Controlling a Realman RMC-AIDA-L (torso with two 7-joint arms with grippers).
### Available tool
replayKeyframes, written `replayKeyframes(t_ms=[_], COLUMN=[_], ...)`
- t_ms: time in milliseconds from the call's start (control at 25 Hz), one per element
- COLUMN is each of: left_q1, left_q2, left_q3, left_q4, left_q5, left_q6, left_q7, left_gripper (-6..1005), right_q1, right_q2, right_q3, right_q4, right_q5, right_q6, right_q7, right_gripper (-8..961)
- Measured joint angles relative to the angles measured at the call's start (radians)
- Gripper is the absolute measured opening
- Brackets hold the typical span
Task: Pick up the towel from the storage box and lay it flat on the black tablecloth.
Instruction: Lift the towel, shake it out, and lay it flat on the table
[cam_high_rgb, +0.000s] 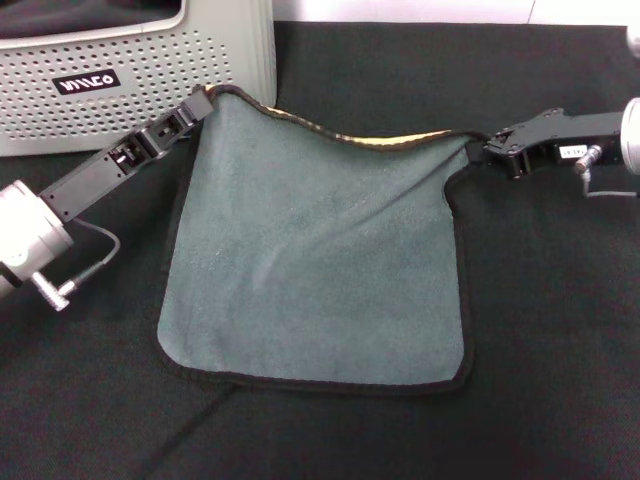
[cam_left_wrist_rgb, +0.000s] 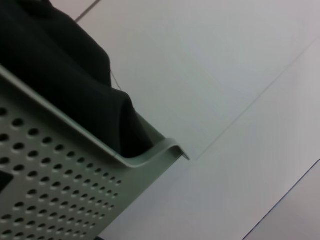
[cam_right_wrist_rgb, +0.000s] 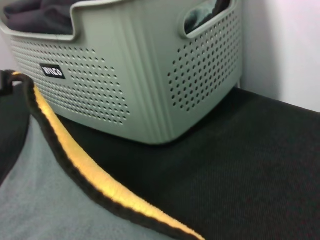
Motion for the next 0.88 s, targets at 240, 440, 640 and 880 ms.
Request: replayKeyframes(t_ms=[240,440,640,880], left_q1=[-0.003,-0.014,-0.028,-0.028], left_q2=[-0.012,-0.015,-0.016,-0.016], left_q3=[-0.011,-0.012,-0.013,-0.014], left_q4=[0.0,-0.012,-0.047,-0.048], left_q5=[0.0,-0.005,-0.046,-0.054], left_q6=[-0.014,-0.029,-0.042,-0.052], left_q7=[0.014,0.034,0.076,0.078], left_gripper=[13,14,14,13], right_q1=[0.034,0.043,0.048,0.084], right_q2=[0.001,0.001,0.001,-0.001], right_q3=[-0.015,-0.022,-0.025,-0.062], right_q4=[0.037,0.041,0.044,0.076], right_q5=[-0.018,-0.026,-0.026,-0.031], right_q6=[-0.053,-0.074,-0.091,-0.094], right_q7=[0.0,0.0,-0.024,-0.08], right_gripper=[103,106,109,113])
